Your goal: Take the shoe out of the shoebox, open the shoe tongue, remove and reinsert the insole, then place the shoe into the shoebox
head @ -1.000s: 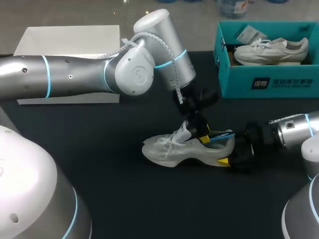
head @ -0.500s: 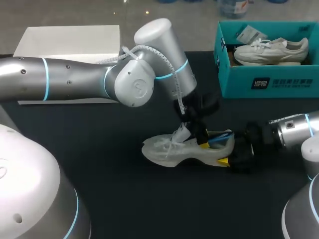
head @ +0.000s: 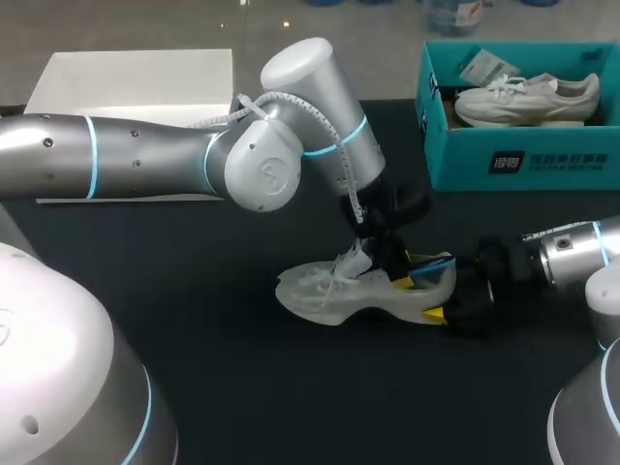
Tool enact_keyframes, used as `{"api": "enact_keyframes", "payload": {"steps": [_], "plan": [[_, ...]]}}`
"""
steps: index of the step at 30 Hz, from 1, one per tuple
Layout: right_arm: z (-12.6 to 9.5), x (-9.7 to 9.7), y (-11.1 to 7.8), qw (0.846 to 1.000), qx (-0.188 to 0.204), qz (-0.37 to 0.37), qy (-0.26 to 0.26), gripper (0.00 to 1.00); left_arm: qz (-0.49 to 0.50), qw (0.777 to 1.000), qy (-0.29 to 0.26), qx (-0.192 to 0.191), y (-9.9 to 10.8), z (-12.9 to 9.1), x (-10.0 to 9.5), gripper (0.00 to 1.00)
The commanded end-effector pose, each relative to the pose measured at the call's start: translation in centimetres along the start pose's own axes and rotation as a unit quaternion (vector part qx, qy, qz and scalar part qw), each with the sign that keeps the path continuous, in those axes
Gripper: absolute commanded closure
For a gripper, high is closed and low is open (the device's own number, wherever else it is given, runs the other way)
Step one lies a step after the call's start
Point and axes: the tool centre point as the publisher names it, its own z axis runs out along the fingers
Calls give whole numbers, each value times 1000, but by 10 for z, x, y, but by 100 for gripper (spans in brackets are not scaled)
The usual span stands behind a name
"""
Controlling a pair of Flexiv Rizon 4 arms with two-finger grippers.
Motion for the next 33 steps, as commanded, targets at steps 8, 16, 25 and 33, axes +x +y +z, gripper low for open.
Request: {"api": "enact_keyframes", "payload": {"steps": [8, 16, 25, 33], "plan": [[1, 1, -1, 1000, 1, 0, 0, 100, -14, 1000, -9, 7, -3, 1, -10, 86], [1, 1, -1, 1000, 1, 0, 0, 100, -7, 1000, 0, 18, 1, -12, 1, 100], [1, 1, -1, 1000, 1, 0, 0, 100, -10, 999, 16, 49, 2, -35, 10, 100], [1, 1, -1, 1000, 1, 0, 0, 100, 0, 998, 19, 63, -13, -43, 15, 100]]}}
